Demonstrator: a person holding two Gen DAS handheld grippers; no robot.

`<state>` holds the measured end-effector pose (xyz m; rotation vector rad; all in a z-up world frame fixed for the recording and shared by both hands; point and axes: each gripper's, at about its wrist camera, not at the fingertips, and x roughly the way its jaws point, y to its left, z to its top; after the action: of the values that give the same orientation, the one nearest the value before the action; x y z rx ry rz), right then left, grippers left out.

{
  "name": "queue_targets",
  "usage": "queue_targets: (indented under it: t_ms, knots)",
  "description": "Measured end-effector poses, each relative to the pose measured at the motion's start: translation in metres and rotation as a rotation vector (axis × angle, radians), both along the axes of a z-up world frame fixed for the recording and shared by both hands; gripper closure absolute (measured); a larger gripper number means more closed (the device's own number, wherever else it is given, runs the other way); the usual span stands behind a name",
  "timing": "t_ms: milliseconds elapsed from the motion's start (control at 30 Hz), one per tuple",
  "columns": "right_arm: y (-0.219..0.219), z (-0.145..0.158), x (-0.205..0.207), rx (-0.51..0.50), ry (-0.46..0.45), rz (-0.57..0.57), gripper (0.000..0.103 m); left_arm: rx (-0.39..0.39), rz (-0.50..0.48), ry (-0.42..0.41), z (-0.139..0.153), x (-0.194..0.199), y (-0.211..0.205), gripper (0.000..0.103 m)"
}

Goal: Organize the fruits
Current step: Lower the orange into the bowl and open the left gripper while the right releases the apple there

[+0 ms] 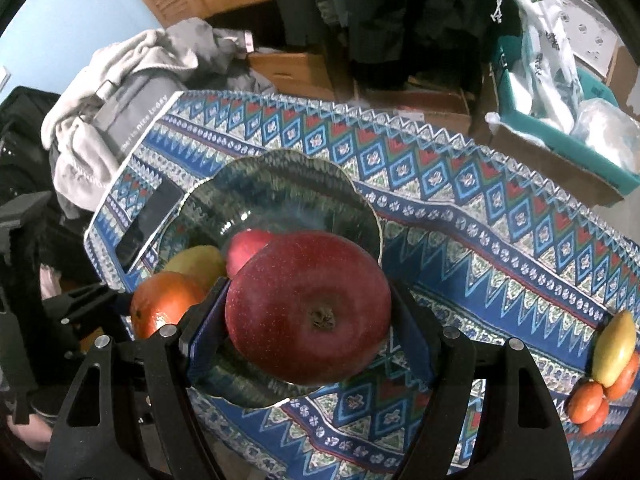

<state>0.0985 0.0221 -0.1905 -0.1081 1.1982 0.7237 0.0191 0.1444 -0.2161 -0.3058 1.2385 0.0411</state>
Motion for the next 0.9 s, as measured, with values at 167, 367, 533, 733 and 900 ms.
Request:
queue_targets:
  t_ms: [167, 367, 533, 733, 900]
  knots:
    - [0.006, -0.010, -0.003, -0.017, 0.018, 0.013, 0.026, -0.009, 0.000, 0.039, -0.012, 0.000, 0.000, 0.033]
    - [0.007, -0.020, -0.004, -0.027, 0.034, 0.006, 0.026, -0.013, -0.016, 0.053, -0.017, -0.001, -0.005, 0.033]
    - [0.007, -0.025, -0.004, -0.040, 0.045, -0.001, 0.026, -0.022, -0.017, 0.066, -0.019, 0.000, -0.006, 0.033]
    - [0.007, -0.020, -0.005, -0.024, 0.029, -0.005, 0.025, -0.006, -0.017, 0.045, -0.012, 0.002, -0.004, 0.033]
    - [0.002, -0.008, -0.004, 0.007, 0.012, -0.020, 0.025, 0.003, -0.012, 0.048, -0.012, 0.002, -0.003, 0.033]
